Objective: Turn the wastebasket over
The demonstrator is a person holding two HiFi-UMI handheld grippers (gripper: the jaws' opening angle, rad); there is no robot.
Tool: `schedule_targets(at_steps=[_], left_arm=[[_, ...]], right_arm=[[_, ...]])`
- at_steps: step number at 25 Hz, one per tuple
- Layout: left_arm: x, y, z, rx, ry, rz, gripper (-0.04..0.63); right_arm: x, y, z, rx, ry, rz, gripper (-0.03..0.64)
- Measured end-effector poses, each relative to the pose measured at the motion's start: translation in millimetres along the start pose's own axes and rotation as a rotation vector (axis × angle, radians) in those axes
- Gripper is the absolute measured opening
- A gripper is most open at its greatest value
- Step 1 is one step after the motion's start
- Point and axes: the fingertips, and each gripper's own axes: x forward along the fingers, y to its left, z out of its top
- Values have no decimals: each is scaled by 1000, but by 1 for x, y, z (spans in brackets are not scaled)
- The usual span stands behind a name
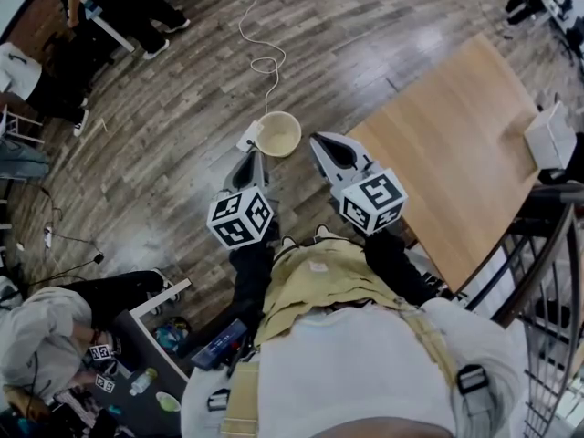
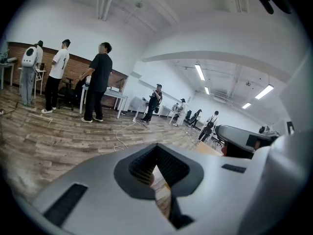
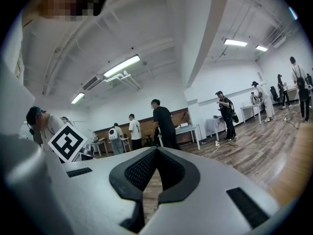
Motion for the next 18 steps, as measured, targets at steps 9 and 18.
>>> schedule_targets(at_steps=[9,18], left_arm=[[20,-18,-16,-5,27,11,-3],[39,-24,-43,-17,101,46,-3]], right_arm=[[-11,-30,-11,27,28,0,21],[-14,-62,-37,100,87,-1,21]])
